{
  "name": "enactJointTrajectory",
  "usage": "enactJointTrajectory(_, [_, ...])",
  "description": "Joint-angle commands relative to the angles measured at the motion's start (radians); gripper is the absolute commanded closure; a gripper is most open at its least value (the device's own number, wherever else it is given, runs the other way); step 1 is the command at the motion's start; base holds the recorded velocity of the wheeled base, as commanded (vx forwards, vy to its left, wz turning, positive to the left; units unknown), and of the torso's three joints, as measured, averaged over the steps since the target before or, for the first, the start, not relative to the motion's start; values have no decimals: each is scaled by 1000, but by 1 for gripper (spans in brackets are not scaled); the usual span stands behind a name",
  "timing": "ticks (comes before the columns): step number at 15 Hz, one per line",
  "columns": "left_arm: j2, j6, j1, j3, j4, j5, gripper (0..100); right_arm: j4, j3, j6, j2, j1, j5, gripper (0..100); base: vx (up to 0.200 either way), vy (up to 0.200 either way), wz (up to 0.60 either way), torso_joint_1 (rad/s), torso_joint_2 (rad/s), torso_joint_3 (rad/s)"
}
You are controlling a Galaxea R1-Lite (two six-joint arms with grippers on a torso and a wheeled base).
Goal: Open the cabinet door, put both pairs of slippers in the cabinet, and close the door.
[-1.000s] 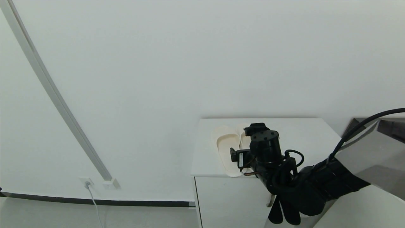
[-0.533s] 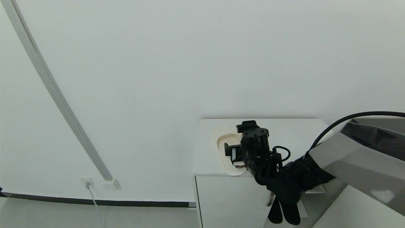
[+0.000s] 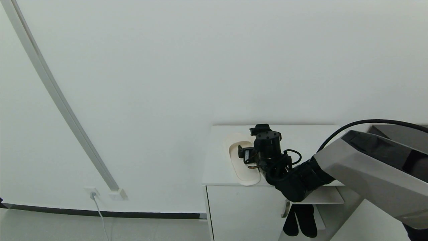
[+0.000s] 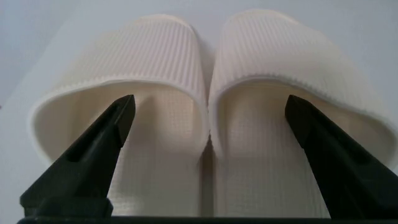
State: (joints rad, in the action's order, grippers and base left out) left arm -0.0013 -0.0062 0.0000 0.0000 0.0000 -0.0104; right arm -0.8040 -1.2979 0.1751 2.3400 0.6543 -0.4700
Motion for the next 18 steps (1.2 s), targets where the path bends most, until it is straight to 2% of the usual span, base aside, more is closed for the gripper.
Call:
enactJointTrajectory(1, [1, 0, 0, 0, 0, 0, 100, 8, -8, 0, 13, -4, 2, 100, 0, 0, 0, 0, 0, 0])
enactJointTrajectory(10, [1, -1, 0, 0, 0, -2, 100, 3, -4, 0, -2, -4, 4, 100, 0, 0, 0, 0, 0, 0])
enactJointTrajectory(13, [1, -1, 0, 0, 0, -2, 100, -15, 118, 1, -139, 1, 71, 100, 0, 0, 0, 0, 0, 0])
enactJointTrajectory(18, [1, -1, 0, 0, 0, -2, 100, -29, 414, 1, -429, 39, 208, 100, 0, 0, 0, 0, 0, 0])
